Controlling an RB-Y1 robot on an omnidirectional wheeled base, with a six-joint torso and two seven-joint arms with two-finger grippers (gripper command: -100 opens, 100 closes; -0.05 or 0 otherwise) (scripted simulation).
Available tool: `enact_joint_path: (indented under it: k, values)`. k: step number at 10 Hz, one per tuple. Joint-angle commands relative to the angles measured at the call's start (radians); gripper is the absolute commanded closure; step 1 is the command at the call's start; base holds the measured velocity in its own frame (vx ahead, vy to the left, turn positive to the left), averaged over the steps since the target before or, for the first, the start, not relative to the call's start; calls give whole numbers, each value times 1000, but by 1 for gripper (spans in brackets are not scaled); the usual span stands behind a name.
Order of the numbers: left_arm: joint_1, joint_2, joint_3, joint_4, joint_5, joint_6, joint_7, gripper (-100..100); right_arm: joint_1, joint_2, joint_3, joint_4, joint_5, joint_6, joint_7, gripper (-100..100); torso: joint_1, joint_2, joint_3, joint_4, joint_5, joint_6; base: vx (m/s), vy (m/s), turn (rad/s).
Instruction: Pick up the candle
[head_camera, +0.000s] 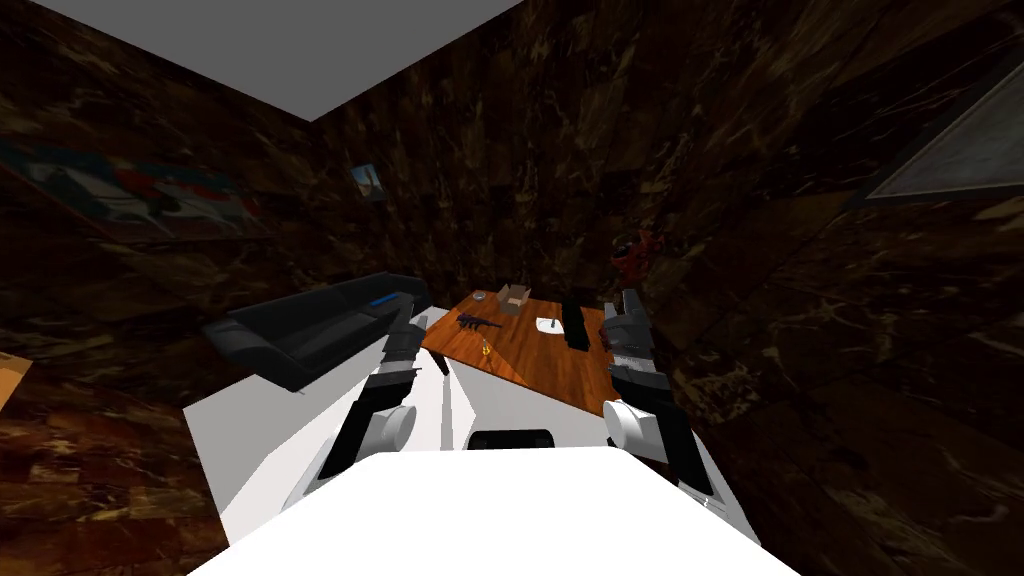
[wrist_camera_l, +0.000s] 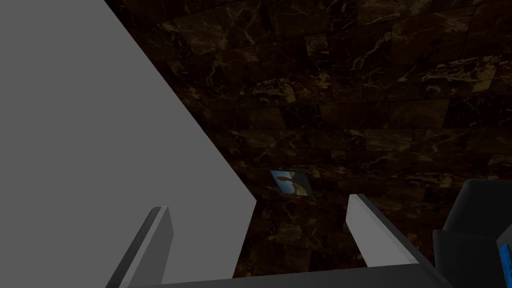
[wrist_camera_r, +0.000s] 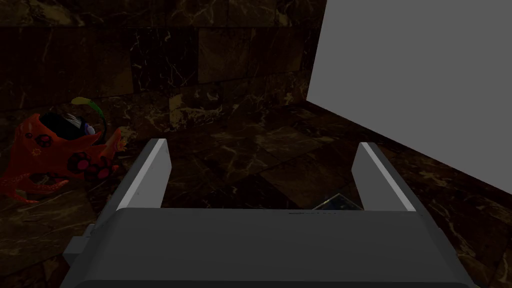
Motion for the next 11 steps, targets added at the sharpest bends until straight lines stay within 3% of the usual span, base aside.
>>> enact_joint_path:
  k: [1, 2, 5, 7, 9, 10, 11]
  values:
    - [-20, 12, 4, 48, 8, 14, 1, -100, 0, 0, 0, 0, 0, 0, 0, 0, 0, 0, 0, 0, 0, 0, -11, 0, -126]
    - [-34, 31, 4, 88, 21, 42, 1, -100, 0, 0, 0, 0, 0, 0, 0, 0, 1, -1, 0, 0, 0, -1, -7, -7, -162]
    - [-49, 50, 5, 132, 33, 72, 1, -100, 0, 0, 0, 0, 0, 0, 0, 0, 0, -1, -1, 0, 0, 0, -6, -3, -170]
    - [-81, 91, 4, 201, 58, 133, 3, -100, 0, 0, 0, 0, 0, 0, 0, 0, 0, -1, -1, 0, 0, 0, -11, -12, -297]
    - [-81, 91, 4, 226, 58, 136, 3, -100, 0, 0, 0, 0, 0, 0, 0, 0, 1, -1, -1, 0, 0, -1, -2, 5, -63]
    - [-98, 112, 3, 264, 71, 171, 4, -100, 0, 0, 0, 0, 0, 0, 0, 0, 1, -1, -1, 0, 0, -1, -2, -6, -236]
    - [-98, 112, 3, 276, 71, 171, 4, -100, 0, 0, 0, 0, 0, 0, 0, 0, 0, -1, -1, 0, 0, 0, -5, -3, -148]
